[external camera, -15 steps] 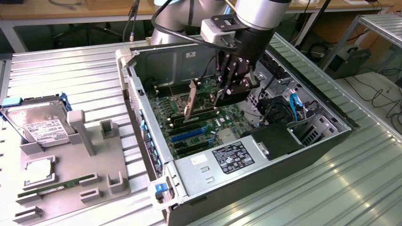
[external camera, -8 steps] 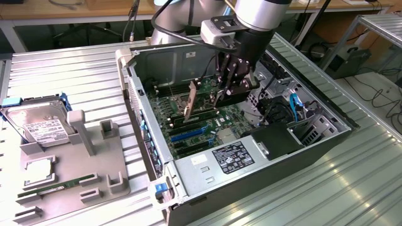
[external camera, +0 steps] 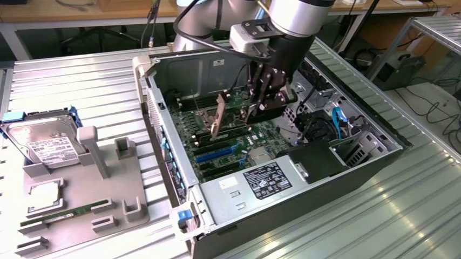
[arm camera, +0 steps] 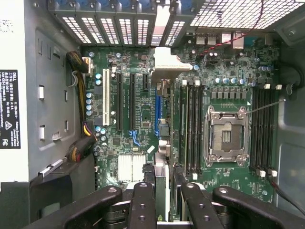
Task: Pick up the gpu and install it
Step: 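Insert the gpu into the slot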
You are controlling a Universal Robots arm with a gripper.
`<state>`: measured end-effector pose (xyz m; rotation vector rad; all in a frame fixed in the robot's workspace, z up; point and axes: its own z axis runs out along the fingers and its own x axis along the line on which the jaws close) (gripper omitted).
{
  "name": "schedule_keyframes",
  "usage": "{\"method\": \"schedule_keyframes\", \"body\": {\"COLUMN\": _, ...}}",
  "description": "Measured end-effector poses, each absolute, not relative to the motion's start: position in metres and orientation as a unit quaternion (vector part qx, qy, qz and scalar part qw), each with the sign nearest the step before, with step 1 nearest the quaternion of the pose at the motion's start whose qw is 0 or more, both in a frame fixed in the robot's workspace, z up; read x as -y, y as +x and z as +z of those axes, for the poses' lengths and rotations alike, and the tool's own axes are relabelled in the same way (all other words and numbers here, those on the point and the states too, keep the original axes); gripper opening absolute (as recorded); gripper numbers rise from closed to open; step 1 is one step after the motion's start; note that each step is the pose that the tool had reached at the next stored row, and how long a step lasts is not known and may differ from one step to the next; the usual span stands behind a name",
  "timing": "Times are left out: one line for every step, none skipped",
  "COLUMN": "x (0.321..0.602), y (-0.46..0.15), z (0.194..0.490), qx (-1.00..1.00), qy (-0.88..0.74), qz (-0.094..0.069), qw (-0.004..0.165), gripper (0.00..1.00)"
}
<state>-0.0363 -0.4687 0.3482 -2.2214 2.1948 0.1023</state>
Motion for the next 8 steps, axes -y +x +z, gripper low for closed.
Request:
{"method": "schedule_keyframes", "body": {"x": 0.4688, "y": -0.0364, "z": 0.348, "qx": -0.702, "qy": -0.711, "qz": 0.033, "qw": 0.009, "gripper": 0.26}}
{"method": "schedule_keyframes", "body": {"x": 0.4689, "y": -0.0364, "z": 0.3478, "qx": -0.702, "qy": -0.711, "qz": 0.033, "qw": 0.009, "gripper": 0.26}}
{"method": "schedule_keyframes", "body": {"x": 0.469, "y": -0.0365, "z": 0.3476, "qx": -0.702, "qy": -0.711, "qz": 0.033, "qw": 0.009, "gripper": 0.26}}
{"method": "schedule_keyframes", "body": {"x": 0.4691, "y": -0.0366, "z": 0.3474, "qx": -0.702, "qy": -0.711, "qz": 0.033, "qw": 0.009, "gripper": 0.26}}
{"method": "schedule_keyframes", "body": {"x": 0.4692, "y": -0.0366, "z": 0.3472, "qx": -0.702, "qy": -0.711, "qz": 0.033, "qw": 0.009, "gripper": 0.26}}
{"method": "schedule_keyframes", "body": {"x": 0.4693, "y": -0.0367, "z": 0.347, "qx": -0.702, "qy": -0.711, "qz": 0.033, "qw": 0.009, "gripper": 0.26}}
{"method": "schedule_keyframes", "body": {"x": 0.47, "y": -0.0379, "z": 0.345, "qx": -0.702, "qy": -0.711, "qz": 0.033, "qw": 0.009, "gripper": 0.26}}
{"method": "schedule_keyframes", "body": {"x": 0.47, "y": -0.0443, "z": 0.3434, "qx": -0.702, "qy": -0.711, "qz": 0.033, "qw": 0.009, "gripper": 0.26}}
